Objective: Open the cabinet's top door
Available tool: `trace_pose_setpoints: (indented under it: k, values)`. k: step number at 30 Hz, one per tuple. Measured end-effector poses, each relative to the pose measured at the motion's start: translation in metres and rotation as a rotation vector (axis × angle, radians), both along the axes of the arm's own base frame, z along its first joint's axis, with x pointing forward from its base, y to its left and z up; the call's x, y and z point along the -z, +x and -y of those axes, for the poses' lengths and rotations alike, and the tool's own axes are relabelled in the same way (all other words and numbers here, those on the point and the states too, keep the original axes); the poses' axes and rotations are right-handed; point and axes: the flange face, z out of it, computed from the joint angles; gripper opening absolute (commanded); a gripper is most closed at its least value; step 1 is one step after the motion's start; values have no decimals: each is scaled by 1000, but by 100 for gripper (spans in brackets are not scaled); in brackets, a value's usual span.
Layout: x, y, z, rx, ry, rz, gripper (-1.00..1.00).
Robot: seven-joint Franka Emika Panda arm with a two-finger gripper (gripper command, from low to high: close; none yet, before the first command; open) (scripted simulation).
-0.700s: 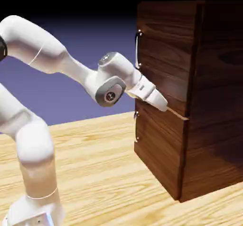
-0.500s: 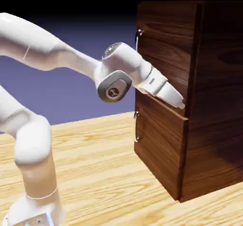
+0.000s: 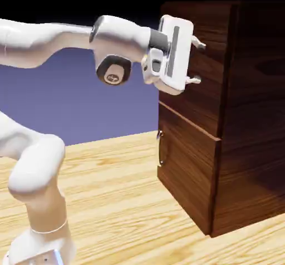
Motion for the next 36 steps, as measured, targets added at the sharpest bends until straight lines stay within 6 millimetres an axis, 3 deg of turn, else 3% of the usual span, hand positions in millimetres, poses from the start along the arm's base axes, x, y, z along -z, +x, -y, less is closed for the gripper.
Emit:
trace_pose_setpoints:
  k: [7,12,19,27,34,36]
  values:
    - [-33,-25,-29,112,419,259,0]
    - [-26,-19,-84,88,662,324,0]
    - [0,-14,-160,59,1006,364,0]
    - [48,-15,-240,61,1401,353,0]
    - [84,-13,-276,116,1820,420,0]
    - [89,-12,-280,123,1863,426,0]
